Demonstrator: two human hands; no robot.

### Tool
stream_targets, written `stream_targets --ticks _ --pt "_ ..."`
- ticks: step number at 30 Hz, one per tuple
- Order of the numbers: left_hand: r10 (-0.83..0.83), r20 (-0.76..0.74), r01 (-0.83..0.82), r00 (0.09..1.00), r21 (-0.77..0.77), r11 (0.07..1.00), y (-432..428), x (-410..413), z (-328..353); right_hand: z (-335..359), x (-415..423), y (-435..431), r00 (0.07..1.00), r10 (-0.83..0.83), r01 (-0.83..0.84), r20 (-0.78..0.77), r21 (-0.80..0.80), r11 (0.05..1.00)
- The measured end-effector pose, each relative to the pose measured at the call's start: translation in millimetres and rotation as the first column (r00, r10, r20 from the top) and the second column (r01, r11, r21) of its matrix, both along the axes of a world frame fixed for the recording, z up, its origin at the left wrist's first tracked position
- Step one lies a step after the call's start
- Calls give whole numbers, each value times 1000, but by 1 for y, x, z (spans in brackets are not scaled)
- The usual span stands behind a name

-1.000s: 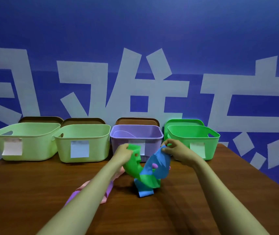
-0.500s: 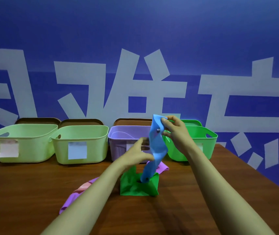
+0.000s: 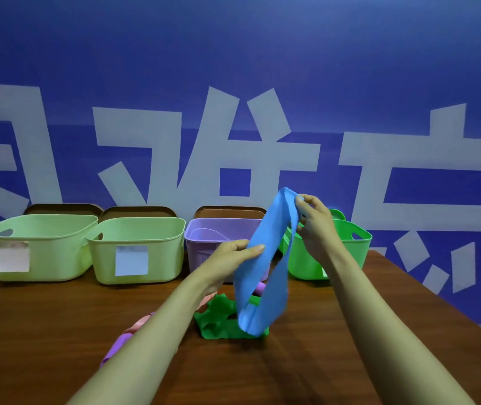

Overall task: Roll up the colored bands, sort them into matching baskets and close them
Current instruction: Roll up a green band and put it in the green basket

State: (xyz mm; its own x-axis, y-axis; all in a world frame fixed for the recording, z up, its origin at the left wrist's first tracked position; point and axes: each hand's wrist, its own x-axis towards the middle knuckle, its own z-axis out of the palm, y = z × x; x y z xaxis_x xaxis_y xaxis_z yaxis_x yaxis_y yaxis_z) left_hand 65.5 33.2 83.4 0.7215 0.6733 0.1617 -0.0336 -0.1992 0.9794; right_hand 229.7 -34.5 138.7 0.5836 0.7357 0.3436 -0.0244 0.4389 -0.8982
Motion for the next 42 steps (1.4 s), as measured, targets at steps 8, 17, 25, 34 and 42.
stream_targets --ticks 8,17,25,34,42 --pt "111 283 -158 953 150 976 -8 15 24 -1 -13 -13 954 135 -145 268 17 989" --pt "241 278 -303 930 206 930 -15 25 -8 13 -11 -9 991 -70 59 117 96 994" --pt "448 -141 -393 883 301 869 9 21 -74 17 -2 -8 994 -105 105 -7 137 985" --pt "433 320 -127 842 -665 736 21 1 -66 8 16 -3 975 -213 218 -63 86 972" --pt "-74 134 120 988 -379 917 8 -18 -56 0 21 5 956 -290 290 39 1 957"
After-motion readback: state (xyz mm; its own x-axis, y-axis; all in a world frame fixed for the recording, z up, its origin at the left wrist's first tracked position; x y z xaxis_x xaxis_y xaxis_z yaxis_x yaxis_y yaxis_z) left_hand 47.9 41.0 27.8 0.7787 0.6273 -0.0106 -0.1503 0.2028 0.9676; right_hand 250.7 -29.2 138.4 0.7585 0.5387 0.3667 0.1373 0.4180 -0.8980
